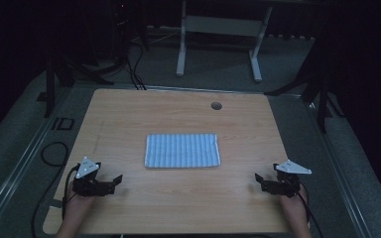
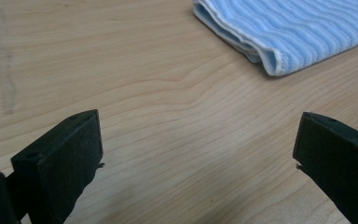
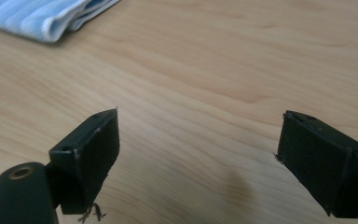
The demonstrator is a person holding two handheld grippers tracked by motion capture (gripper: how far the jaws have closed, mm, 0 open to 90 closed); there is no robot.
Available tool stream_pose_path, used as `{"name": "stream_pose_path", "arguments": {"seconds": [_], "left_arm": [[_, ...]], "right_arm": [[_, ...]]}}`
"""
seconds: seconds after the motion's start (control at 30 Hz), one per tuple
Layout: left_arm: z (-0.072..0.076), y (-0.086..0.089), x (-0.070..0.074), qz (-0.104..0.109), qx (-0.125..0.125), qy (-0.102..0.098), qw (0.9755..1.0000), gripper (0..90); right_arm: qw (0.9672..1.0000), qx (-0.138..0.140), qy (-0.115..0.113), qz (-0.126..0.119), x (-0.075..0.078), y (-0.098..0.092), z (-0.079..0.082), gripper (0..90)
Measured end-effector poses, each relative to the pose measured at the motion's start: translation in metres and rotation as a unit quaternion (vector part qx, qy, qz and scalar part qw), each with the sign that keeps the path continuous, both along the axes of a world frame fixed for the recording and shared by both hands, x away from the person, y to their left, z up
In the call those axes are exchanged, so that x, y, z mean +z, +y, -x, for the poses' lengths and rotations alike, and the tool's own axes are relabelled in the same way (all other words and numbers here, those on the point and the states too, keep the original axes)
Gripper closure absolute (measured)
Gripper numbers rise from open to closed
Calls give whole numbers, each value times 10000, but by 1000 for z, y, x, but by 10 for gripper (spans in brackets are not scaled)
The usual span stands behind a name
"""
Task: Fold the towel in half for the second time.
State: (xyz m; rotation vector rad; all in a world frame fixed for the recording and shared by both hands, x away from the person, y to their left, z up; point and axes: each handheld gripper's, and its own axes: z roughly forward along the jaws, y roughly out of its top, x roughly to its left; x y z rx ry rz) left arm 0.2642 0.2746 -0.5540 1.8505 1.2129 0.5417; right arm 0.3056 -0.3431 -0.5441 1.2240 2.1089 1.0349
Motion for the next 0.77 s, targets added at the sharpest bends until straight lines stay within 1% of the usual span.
{"name": "stream_pose_path", "arguments": {"seconds": [0.03, 0.07, 0.13, 0.17, 0.2, 0.23, 0.27, 0.33, 0.37, 0.47, 0.6, 0.77], "left_arm": [[1, 2, 1, 70, 48, -8, 10000, 14], [2, 4, 2, 114, 97, -57, 9999, 14], [3, 9, 3, 139, 193, -95, 9997, 14], [4, 11, 4, 140, 274, -153, 9994, 14], [4, 14, 4, 182, 336, -167, 9991, 14], [5, 16, 5, 239, 423, -173, 9987, 14], [6, 18, 5, 313, 480, -228, 9981, 14], [7, 20, 6, 328, 550, -279, 9976, 14], [7, 20, 6, 305, 558, -338, 9974, 14], [8, 20, 4, 298, 598, -337, 9972, 14], [8, 19, 2, 264, 583, -350, 9973, 14], [8, 17, 1, 259, 551, -315, 9976, 14]], "right_arm": [[10000, -81, -29, -2, 1, -2, 2, 126], [9999, -153, -78, -7, 1, -3, 3, 126], [9997, -222, -125, -38, 1, -6, 5, 126], [9996, -257, -135, -49, 0, -7, 5, 126], [9994, -317, -165, -45, -2, -8, 6, 126], [9992, -355, -183, -63, -3, -10, 5, 126], [9991, -381, -167, -103, -4, -12, 5, 126], [9984, -494, -259, -91, -6, -14, 5, 126], [9980, -541, -312, -77, -5, -15, 5, 126], [9968, -679, -430, -56, -5, -16, 6, 126], [9958, -773, -484, -21, -6, -18, 6, 126], [9954, -845, -454, -70, -7, -21, 5, 127]]}}
